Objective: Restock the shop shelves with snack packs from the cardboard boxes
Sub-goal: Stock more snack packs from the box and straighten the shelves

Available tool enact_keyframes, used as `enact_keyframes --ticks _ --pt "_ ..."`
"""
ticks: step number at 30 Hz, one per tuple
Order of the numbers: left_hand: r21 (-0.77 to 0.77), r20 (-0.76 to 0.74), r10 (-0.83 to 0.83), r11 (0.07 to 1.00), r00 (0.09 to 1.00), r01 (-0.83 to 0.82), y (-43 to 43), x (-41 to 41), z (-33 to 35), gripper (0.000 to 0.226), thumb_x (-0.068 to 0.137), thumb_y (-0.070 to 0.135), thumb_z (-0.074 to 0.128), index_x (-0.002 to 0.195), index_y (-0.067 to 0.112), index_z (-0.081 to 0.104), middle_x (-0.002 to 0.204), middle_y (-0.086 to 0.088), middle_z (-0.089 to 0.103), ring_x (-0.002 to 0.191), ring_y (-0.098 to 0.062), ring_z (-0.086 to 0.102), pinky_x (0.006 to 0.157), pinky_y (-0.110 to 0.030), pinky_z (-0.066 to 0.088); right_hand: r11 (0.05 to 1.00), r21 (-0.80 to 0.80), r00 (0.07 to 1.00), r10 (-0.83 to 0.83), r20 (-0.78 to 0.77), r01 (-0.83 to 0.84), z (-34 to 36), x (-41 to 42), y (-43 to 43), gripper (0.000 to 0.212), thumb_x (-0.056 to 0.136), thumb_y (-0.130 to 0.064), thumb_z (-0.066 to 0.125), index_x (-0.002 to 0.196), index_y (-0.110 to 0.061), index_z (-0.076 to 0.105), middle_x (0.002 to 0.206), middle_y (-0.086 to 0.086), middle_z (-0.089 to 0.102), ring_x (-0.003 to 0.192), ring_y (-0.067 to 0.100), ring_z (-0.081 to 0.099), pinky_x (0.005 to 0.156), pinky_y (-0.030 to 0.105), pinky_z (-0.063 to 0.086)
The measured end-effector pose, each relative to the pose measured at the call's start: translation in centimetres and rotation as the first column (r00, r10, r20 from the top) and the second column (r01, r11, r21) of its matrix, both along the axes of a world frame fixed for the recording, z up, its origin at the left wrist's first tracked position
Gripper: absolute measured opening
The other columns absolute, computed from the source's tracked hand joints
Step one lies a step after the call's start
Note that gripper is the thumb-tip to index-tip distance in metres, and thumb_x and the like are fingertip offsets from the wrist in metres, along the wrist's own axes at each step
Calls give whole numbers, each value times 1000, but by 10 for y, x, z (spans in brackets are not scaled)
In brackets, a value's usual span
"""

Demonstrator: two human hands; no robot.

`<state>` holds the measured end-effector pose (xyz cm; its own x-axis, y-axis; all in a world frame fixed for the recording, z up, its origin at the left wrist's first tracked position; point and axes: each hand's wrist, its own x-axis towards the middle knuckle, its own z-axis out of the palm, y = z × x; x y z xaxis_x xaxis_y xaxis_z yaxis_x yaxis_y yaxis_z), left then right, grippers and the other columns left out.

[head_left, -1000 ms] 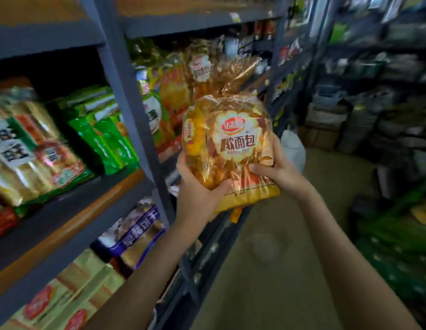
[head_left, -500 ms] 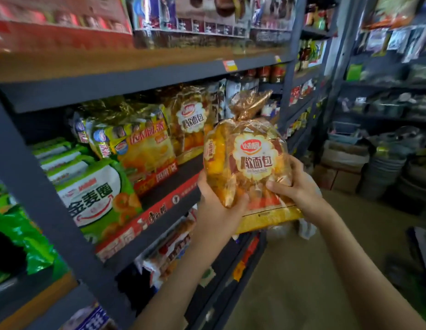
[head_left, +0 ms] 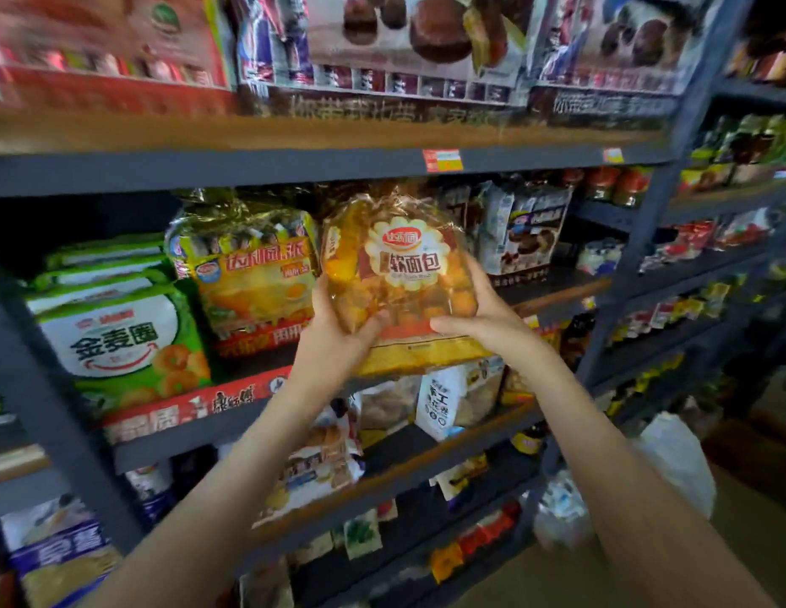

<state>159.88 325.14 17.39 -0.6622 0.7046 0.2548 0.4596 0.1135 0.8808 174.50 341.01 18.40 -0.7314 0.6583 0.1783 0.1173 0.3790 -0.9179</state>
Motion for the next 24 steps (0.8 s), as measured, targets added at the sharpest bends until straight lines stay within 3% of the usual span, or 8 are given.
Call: enact_keyframes --ticks 2,4,6,11,14,17,21,24 --pt "-49 -124 74 995 989 -81 11 -9 7 100 78 66 63 152 22 11 122 4 57 105 -21 58 88 -31 48 1000 -10 1000 12 -27 -12 1 -14 14 102 77 -14 78 150 -38 10 131 -20 43 125 9 44 98 25 40" --pt "-91 -239 121 985 963 -146 22 -13 13 110 67 83 53 150 22 14 116 -4 64 104 -33 60 87 -43 53 1000 -20 998 17 -61 -18 -1 -28 25 101 79 -6 75 151 -33 9 132 -20 39 127 6 39 83 8 40" --pt "-121 -302 140 976 943 -184 33 -16 15 113 66 82 52 151 21 11 112 -10 65 104 -38 58 85 -48 53 999 -33 997 14 -73 -17 -2 -39 34 102 80 -4 73 152 -31 7 138 -17 33 130 6 34 80 5 39" --pt "-73 -348 214 964 913 -254 52 -34 13 101 78 62 64 150 12 13 126 -14 57 120 -37 47 95 -48 47 999 -6 998 52 41 -52 5 -57 66 112 78 -19 78 150 -37 -5 156 -9 19 141 15 24 113 36 26" --pt "-58 -325 212 968 922 -243 58 -41 13 98 77 61 66 148 14 17 124 -12 58 118 -34 51 92 -46 50 994 -18 990 109 85 -108 12 -60 78 114 77 -22 78 150 -39 -8 157 -5 20 141 17 25 116 45 24" --pt "-34 -226 151 986 962 -163 56 -39 15 96 75 56 72 145 15 22 120 -2 59 107 -26 61 85 -36 54 991 -59 992 122 32 -120 13 -55 80 106 79 -18 75 150 -39 -2 152 -7 27 137 13 29 116 42 25" --pt "47 -138 73 997 988 -67 50 -32 9 94 74 46 78 143 17 22 125 4 53 109 -14 55 83 -23 45 993 -20 991 112 -77 -114 7 -38 75 98 70 -28 76 144 -46 15 139 -20 40 133 8 38 114 41 31" --pt "106 -150 17 994 988 -1 49 -28 2 99 76 36 79 148 18 15 121 15 47 109 -2 49 76 -5 42 995 57 987 91 -136 -84 3 -34 73 95 79 -13 73 145 -46 13 145 -20 35 132 2 36 109 32 33"
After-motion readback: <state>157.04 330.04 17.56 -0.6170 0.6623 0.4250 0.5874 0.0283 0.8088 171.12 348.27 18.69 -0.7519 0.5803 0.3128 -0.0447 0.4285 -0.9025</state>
